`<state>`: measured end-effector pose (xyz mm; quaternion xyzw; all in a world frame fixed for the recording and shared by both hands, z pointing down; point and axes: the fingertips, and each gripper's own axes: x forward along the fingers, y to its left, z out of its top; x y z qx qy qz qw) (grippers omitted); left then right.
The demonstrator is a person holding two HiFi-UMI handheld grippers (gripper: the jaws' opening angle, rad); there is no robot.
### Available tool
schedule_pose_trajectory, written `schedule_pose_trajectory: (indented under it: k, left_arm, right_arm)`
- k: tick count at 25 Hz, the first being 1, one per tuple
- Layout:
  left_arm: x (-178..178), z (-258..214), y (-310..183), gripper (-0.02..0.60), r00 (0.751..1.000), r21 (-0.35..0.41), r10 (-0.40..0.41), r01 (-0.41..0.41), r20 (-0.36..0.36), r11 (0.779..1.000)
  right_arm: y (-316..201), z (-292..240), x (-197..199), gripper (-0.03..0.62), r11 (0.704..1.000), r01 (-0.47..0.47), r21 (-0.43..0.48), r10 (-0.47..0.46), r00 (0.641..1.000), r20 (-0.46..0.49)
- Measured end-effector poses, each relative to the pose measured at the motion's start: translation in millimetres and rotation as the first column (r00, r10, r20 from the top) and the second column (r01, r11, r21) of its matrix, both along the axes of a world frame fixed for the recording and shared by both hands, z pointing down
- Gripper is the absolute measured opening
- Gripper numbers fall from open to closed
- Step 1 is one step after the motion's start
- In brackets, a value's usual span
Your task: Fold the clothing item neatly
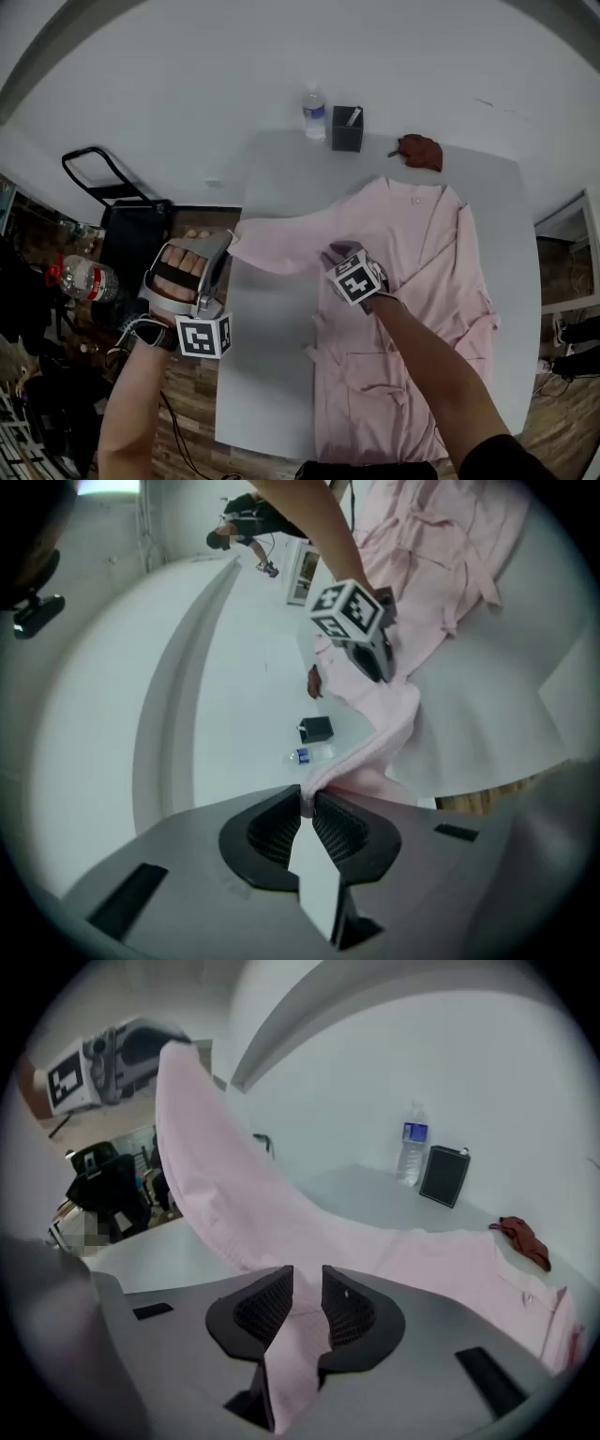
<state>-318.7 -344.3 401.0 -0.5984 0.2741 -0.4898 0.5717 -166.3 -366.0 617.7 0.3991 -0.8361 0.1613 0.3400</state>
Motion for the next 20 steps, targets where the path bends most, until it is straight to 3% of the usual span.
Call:
schedule_pose_trajectory:
  k: [3, 6, 9, 11, 13, 17, 20]
  left_arm:
    - [37.4, -17.7, 12.8, 0.036, 0.995, 0.052, 0.102, -0.101, -0.019, 0.994]
    - [71.0, -26.0, 27.6, 0.036, 0.978, 0.085, 0.210, -0.209, -0.007, 0.974]
    - [106.9, -27.9, 42.8, 0.036, 0.947, 0.098, 0.319, -0.320, 0.022, 0.942]
    - [132.2, -26.3, 51.1, 0.035, 0.921, 0.101, 0.386, -0.389, 0.051, 0.916]
    - [157.2, -21.4, 59.4, 0.037, 0.896, 0.087, 0.440, -0.444, 0.066, 0.892]
    - [207.4, -14.2, 74.4, 0.037, 0.861, 0.055, 0.506, -0.509, 0.056, 0.859]
    - [240.4, -7.9, 83.8, 0.037, 0.853, 0.021, 0.521, -0.522, 0.037, 0.853]
  right_arm:
    - [9.3, 20.2, -9.4, 0.087, 0.996, 0.075, -0.054, -0.078, 0.995, -0.056]
    - [13.5, 26.7, -13.7, 0.083, 0.990, 0.098, -0.106, -0.101, 0.995, -0.019]
    - [12.2, 4.5, -0.5, 0.083, 0.994, 0.025, -0.107, -0.007, 0.987, 0.162]
    - [16.5, -21.8, 21.8, 0.083, 0.991, -0.054, -0.121, 0.090, 0.945, 0.315]
    - [26.3, -43.3, 49.2, 0.083, 0.986, -0.104, -0.128, 0.148, 0.903, 0.404]
    - [53.6, -67.6, 110.6, 0.083, 0.979, -0.173, -0.106, 0.202, 0.876, 0.437]
    - [79.6, -84.0, 158.1, 0.083, 0.965, -0.246, -0.092, 0.261, 0.849, 0.459]
